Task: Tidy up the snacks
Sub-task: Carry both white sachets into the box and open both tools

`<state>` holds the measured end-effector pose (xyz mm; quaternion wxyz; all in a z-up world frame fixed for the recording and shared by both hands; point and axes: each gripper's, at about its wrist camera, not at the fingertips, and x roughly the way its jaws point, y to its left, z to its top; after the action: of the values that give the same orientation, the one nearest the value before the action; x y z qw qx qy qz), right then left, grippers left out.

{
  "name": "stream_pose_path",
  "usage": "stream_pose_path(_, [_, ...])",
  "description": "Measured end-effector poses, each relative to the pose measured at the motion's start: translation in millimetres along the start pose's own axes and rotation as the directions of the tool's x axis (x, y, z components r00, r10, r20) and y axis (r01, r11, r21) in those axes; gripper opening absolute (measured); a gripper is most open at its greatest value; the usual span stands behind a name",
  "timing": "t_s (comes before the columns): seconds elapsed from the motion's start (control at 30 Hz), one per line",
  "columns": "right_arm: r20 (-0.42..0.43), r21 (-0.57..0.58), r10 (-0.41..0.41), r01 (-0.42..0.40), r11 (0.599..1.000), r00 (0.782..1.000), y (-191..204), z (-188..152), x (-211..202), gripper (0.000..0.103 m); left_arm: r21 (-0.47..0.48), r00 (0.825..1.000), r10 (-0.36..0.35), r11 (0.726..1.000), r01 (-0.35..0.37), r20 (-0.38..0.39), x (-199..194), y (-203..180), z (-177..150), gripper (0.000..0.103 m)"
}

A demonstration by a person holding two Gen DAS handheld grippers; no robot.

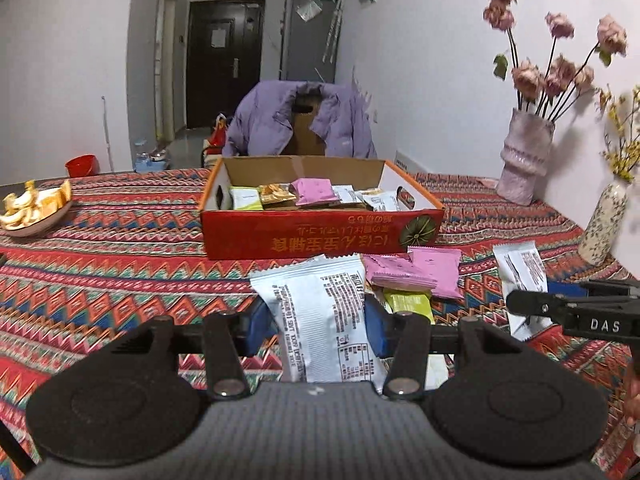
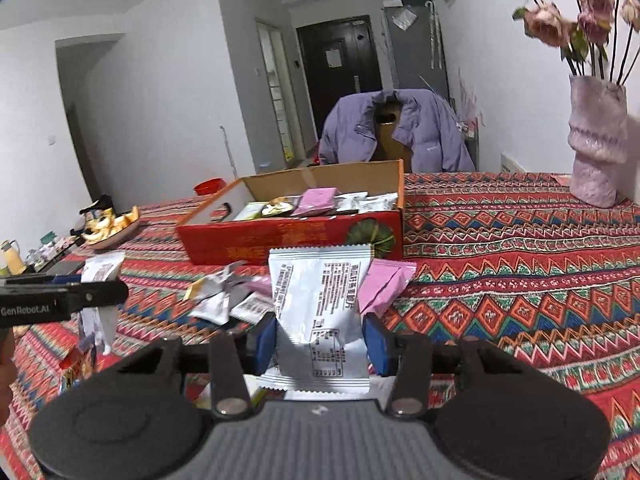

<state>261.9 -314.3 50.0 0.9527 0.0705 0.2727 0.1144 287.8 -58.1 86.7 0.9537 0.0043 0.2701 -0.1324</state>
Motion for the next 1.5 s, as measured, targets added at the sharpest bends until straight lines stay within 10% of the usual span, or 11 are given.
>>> stream_pose_path(0.67, [0.036,-0.027,0.003,-0.002,1.0,0.999,24.2,-24.9,-48.0,0.045,-0.097,0.982,0.15,0.985,-0.14,0.112,-30.7,32.7,8.7,0.049])
stream_pose_path(0.83, [0.051,0.005,0.069,-0.07,0.998,0.996,16.7,-6.5,-34.7,0.045,-0.068,0.988,0.097,0.994,-0.089,0.121,-23.0,29.4,25.4,0.049])
stream_pose_path(1.17, [0.071,0.06,0.158,-0.162,0.985,0.985,-16.0,108.1,72.6,0.045,0.017,0.996,-0.002,1.0,0.0,0.09,86.0,24.7,114.1,0.049])
stream_pose_path(1.5, [-0.195,0.085,0.074,-0.059,0.995,0.978,-51.2,162.8,259.6,0.046,0.003,0.985,0.016,1.0,-0.016,-0.17,268.0,39.2,144.1,0.049])
